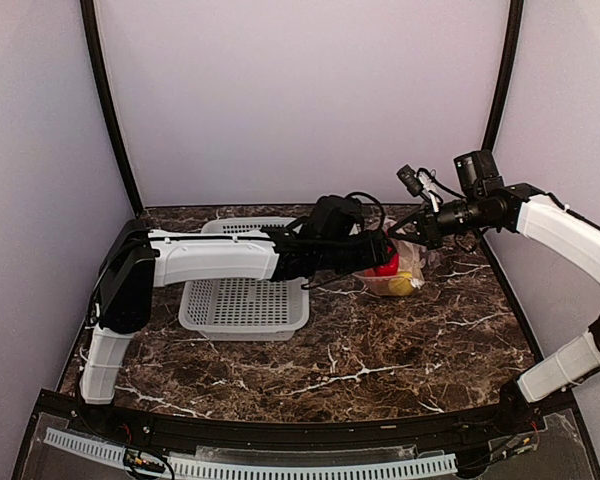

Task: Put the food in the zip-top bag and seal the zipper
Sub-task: Place the fake vegetable in the zipper food storage bag, then adjust the zipper food storage bag at the center of the board.

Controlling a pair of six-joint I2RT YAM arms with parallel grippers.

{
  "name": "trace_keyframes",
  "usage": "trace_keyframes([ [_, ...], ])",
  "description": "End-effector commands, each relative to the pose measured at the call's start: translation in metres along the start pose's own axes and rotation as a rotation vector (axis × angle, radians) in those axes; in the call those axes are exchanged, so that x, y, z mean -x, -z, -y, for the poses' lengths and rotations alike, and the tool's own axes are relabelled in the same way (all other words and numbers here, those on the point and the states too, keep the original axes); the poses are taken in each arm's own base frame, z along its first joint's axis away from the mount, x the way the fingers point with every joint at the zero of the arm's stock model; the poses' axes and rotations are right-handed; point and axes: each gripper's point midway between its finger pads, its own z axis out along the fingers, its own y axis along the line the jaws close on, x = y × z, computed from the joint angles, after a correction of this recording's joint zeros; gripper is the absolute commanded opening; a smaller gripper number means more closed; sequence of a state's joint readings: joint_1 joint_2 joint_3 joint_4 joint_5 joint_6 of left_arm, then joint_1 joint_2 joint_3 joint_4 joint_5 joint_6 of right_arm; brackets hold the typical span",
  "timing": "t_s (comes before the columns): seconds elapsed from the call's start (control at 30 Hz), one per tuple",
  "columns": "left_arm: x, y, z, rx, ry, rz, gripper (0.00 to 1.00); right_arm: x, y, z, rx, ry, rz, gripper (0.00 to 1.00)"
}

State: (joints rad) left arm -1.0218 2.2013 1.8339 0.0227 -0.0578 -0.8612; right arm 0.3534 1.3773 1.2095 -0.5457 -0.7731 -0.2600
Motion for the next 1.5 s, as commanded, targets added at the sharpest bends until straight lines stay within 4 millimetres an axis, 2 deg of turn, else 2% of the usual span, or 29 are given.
trace_keyframes([
  [0.0,0.018,0.013,0.019,-0.068,0.074,0.018,0.71,0.012,0.005,-0.006,0.016,0.031,0.042,0.0],
  [0.1,0.018,0.022,0.028,-0.084,0.082,0.013,0.75,0.011,0.003,-0.004,0.012,0.024,0.038,0.0],
  [0.27,0.012,0.042,0.028,-0.082,0.086,0.013,0.79,0.011,0.003,-0.001,0.005,0.016,0.036,0.0],
  [0.37,0.008,0.052,0.027,-0.068,0.069,0.006,0.91,0.01,0.003,0.001,0.0,0.011,0.033,0.0],
  [0.47,0.005,0.066,0.027,-0.072,0.039,0.0,0.92,0.009,0.002,0.003,0.0,0.007,0.031,0.0],
  [0.57,0.001,0.08,0.036,-0.107,-0.017,0.001,0.9,0.01,0.003,0.003,-0.002,0.005,0.034,0.0],
  [0.6,0.0,0.087,0.033,-0.092,-0.048,0.011,0.89,0.01,0.004,0.003,-0.002,0.004,0.035,0.0],
  [0.63,-0.009,0.089,0.027,-0.073,-0.066,0.001,0.85,0.01,0.004,0.003,-0.001,0.003,0.035,0.0],
  [0.67,-0.006,0.096,0.025,-0.052,-0.085,0.025,0.81,0.01,0.004,0.003,-0.001,0.003,0.036,0.0],
  [0.7,-0.016,0.096,0.013,-0.019,-0.091,0.01,0.79,0.01,0.003,0.003,0.002,0.0,0.035,0.0],
  [0.73,-0.014,0.101,0.007,0.007,-0.089,0.023,0.73,0.01,0.003,0.003,0.003,0.001,0.035,0.0],
  [0.77,-0.022,0.1,-0.005,0.035,-0.091,0.01,0.71,0.009,0.003,0.004,0.003,0.0,0.035,0.0],
  [0.87,-0.031,0.096,-0.02,0.084,-0.089,-0.009,0.64,0.01,0.004,0.004,0.0,0.001,0.037,0.0],
  [0.97,-0.041,0.084,-0.025,0.093,-0.075,-0.042,0.6,0.009,0.003,0.004,0.002,-0.003,0.034,0.0],
  [1.07,-0.045,0.075,-0.028,0.102,-0.068,-0.044,0.46,0.009,0.004,0.005,0.0,-0.003,0.035,0.0],
  [1.13,-0.042,0.069,-0.03,0.12,-0.067,-0.03,0.42,0.009,0.004,0.004,0.001,-0.004,0.036,0.0],
  [1.17,-0.043,0.065,-0.035,0.137,-0.071,-0.031,0.41,0.009,0.004,0.004,0.002,-0.003,0.037,0.0],
  [1.2,-0.038,0.063,-0.033,0.134,-0.069,-0.022,0.41,0.008,0.004,0.004,0.003,-0.007,0.034,0.0],
  [1.23,-0.044,0.058,-0.042,0.166,-0.069,-0.044,0.41,0.008,0.004,0.005,0.002,-0.006,0.034,0.0],
  [1.33,-0.04,0.048,-0.045,0.17,-0.05,-0.048,0.39,0.008,0.004,0.005,-0.001,-0.004,0.034,0.0],
  [1.4,-0.039,0.043,-0.046,0.157,-0.043,-0.042,0.28,0.008,0.004,0.006,0.0,-0.005,0.035,0.0],
  [1.47,-0.028,0.041,-0.035,0.106,-0.041,-0.013,0.15,0.009,0.003,0.007,-0.001,-0.016,0.03,0.0],
])
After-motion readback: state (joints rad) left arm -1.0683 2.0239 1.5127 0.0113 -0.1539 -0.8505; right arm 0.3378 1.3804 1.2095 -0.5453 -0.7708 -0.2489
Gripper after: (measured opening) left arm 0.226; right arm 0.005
